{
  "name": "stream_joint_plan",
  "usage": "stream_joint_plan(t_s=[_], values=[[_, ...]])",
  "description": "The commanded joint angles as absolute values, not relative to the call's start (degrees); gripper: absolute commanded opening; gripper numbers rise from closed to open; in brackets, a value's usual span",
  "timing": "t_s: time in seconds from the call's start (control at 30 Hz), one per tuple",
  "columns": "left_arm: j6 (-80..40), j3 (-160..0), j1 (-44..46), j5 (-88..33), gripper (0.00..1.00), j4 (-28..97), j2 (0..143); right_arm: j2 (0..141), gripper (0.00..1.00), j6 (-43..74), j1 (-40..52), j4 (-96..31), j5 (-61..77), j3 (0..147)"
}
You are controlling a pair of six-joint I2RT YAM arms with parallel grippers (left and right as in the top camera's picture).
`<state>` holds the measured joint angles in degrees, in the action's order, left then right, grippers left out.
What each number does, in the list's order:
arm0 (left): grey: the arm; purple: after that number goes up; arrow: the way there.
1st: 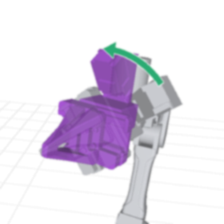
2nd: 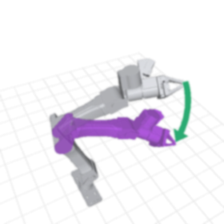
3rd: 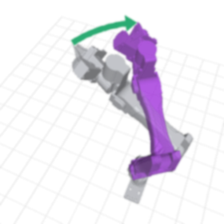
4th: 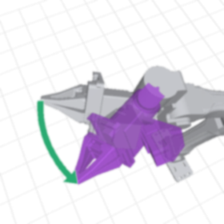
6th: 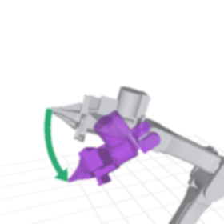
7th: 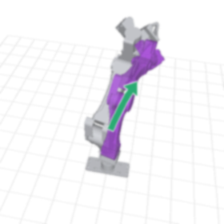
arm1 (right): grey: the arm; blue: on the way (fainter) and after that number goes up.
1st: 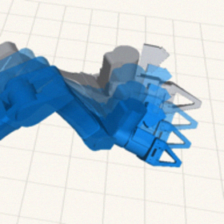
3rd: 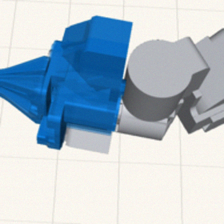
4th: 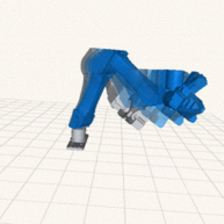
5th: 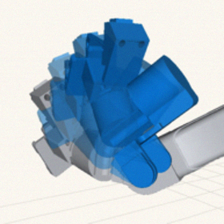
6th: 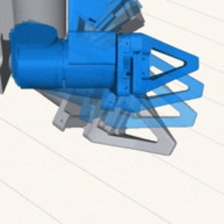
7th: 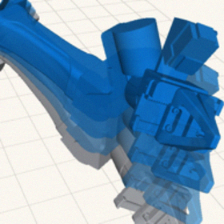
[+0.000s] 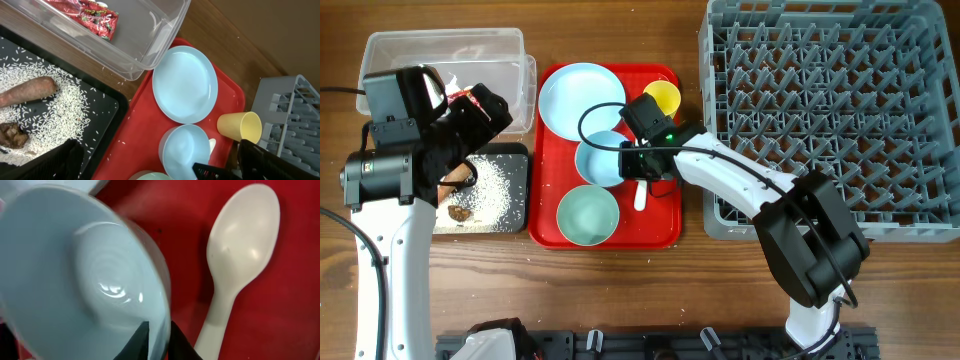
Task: Sort waste into correct bins and load items into the dishwasher rack
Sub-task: 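Grasp the light blue bowl with right gripper, place it in the rack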
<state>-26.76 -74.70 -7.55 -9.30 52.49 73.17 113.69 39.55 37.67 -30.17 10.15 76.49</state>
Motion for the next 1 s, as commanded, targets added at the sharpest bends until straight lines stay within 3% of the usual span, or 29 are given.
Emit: stream_joint_plan(t_s=[0.0, 0.17, 0.3, 0.4, 0.5, 0.67, 0.87, 0.97], values=[[-25.5, -75.0, -7.5, -8.9, 1.0, 52.4, 73.3, 114.9, 0.04, 41.1, 37.6, -29.6, 9.0, 77.2], [-25.5, -75.0, -7.4, -8.9, 1.0, 52.4, 73.3, 112.4, 0.04, 37.2, 37.6, -31.2, 9.5, 79.6], [-25.5, -75.0, -7.4, -8.9, 1.0, 52.4, 73.3, 99.9, 0.04, 26.7, 37.1, -39.3, 9.3, 88.1], [-25.5, -75.0, -7.5, -8.9, 1.0, 52.4, 73.3, 91.9, 0.04, 26.6, 33.1, -45.9, -8.0, 92.8], [-25.5, -75.0, -7.4, -8.9, 1.0, 52.4, 73.3, 89.5, 0.04, 20.2, 26.2, -43.7, -29.4, 92.8], [-25.5, -75.0, -7.4, -8.9, 1.0, 52.4, 73.3, 99.4, 0.04, -3.0, 16.6, -26.2, -41.3, 92.5], [-25.5, -75.0, -7.4, -8.9, 1.0, 52.4, 73.3, 119.6, 0.04, -34.2, 15.9, 7.3, -56.0, 92.5], [-25.5, -75.0, -7.4, -8.9, 1.0, 52.4, 73.3, 125.5, 0.04, -37.5, 15.9, 12.2, -55.6, 92.5]])
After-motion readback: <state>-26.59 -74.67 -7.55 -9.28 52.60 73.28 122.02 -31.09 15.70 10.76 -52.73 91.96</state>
